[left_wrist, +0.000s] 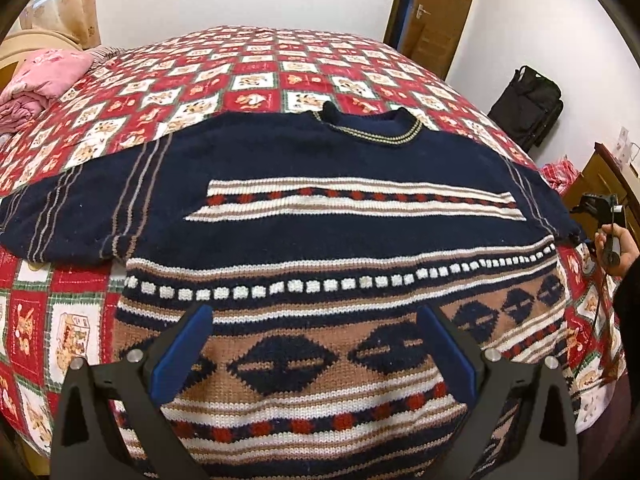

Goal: Fold small clothes
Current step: 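Lift the sleeve with the right tool and fold it across the sweater body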

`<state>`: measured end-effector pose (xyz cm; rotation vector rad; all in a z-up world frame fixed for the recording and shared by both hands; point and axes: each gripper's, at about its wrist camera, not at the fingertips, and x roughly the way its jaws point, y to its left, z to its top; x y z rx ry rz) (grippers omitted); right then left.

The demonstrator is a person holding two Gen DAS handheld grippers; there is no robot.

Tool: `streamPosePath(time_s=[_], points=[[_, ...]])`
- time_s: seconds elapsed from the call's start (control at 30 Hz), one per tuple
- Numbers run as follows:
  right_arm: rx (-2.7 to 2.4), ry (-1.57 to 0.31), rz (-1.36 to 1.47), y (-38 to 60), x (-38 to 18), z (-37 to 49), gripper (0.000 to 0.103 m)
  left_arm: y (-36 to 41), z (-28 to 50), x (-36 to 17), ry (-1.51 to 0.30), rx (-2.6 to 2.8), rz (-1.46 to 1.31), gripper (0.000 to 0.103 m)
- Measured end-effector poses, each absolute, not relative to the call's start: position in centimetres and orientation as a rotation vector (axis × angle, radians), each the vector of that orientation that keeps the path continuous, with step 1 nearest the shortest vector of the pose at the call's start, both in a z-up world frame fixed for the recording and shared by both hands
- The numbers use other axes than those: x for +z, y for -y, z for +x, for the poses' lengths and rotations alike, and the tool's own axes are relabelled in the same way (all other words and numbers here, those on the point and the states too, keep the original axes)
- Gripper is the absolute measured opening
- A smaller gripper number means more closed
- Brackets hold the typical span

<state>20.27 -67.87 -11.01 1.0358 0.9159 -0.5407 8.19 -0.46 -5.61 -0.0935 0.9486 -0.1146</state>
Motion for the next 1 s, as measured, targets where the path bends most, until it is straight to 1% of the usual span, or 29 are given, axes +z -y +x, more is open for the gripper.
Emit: streamPosePath(time_s=[0.07, 0.13, 0.17, 0.33, 0.47, 0.6, 0.73, 0.83, 0.9, 1.0], points=[[-0.538, -0.869, 1.065, 68.1, -11.0, 19.6, 0.05, 0.2, 8.3, -5.7, -0.952, -0.109, -0.1, 0.103], [-0.539, -0.801, 1.086, 68.4, -10.6, 18.4, 0.021, 0.0, 8.3, -5.8, -0.955, -0.105, -0.107, 0.103], [-0.533, -0.771, 1.096, 68.4, -10.2, 17.8, 0.018, -0.2, 8.3, -5.7, -0.956, -0.105, -0.111, 0.103], [-0.441, -0.647, 1.032, 67.4, -6.1, 16.1, 0.015, -0.7, 8.1, -5.5, -0.951, -0.113, -0.132, 0.103], [-0.362, -0.611, 0.864, 63.6, -0.9, 16.3, 0.015, -0.8, 7.5, -5.2, -0.943, -0.127, -0.141, 0.103], [-0.2, -0.619, 0.648, 54.2, 4.8, 17.7, 0.015, -1.4, 7.1, -4.8, -0.922, -0.121, -0.149, 0.103], [0.019, -0.595, 0.492, 42.1, 8.3, 18.0, 0.015, -3.0, 6.8, -4.0, -0.885, -0.089, -0.164, 0.103], [0.168, -0.612, 0.36, 31.7, 8.4, 18.0, 0.015, -4.9, 6.6, -3.5, -0.859, -0.046, -0.163, 0.103], [0.24, -0.631, 0.282, 25.5, 7.2, 18.2, 0.015, -6.4, 6.4, -3.3, -0.845, -0.019, -0.17, 0.103], [0.313, -0.659, 0.156, 16.9, 3.5, 18.1, 0.015, -8.9, 5.8, -3.1, -0.823, 0.031, -0.196, 0.103]])
